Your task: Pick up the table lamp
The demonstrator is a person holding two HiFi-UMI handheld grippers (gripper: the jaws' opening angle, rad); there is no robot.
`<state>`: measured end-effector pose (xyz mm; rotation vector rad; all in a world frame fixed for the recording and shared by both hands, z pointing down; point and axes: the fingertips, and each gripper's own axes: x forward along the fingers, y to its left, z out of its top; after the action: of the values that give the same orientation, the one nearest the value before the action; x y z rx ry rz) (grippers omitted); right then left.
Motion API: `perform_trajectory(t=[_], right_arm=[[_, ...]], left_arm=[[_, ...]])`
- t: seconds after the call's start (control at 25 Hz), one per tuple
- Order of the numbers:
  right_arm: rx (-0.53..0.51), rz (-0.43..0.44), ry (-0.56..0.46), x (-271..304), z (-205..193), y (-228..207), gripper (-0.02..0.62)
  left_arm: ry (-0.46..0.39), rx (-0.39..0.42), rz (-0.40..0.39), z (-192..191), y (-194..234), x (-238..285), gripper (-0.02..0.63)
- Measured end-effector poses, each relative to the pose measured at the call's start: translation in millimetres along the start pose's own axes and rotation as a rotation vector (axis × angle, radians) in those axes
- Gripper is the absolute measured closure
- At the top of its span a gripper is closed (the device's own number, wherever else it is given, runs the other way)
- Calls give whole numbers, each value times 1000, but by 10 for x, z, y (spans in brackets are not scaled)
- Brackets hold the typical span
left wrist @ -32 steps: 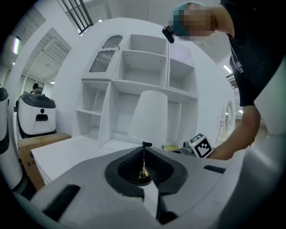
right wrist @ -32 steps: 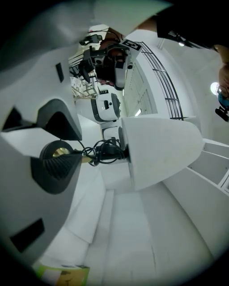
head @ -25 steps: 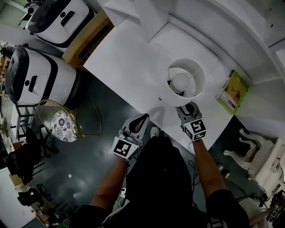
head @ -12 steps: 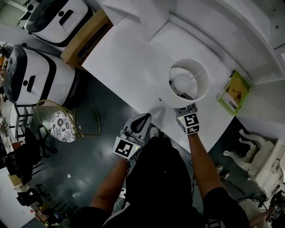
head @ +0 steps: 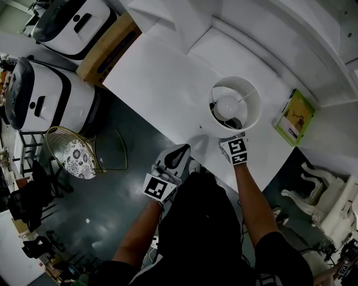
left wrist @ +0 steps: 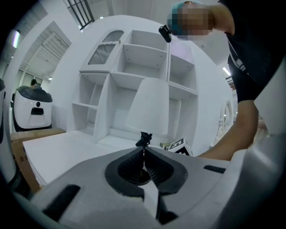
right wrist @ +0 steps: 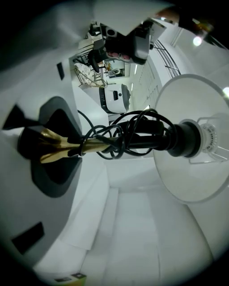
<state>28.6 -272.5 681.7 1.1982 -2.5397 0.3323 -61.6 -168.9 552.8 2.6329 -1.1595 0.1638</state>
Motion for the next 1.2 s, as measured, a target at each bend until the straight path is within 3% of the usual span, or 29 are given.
perform_trajectory(t=[0.44, 0.68, 0.92, 1.2], right_arm=[[4, 27, -8, 133, -48, -10, 460], [19, 7, 65, 173, -103, -20, 440], [4, 4, 22, 150, 42, -19, 436], [5, 4, 38, 146, -8, -21, 442]], left_arm=[[14, -11, 8, -49, 65, 58, 587], [6, -9, -13, -28, 11, 158, 586], [19, -16, -10, -41, 4, 152, 586], [19, -2, -2, -16, 32, 98, 586]])
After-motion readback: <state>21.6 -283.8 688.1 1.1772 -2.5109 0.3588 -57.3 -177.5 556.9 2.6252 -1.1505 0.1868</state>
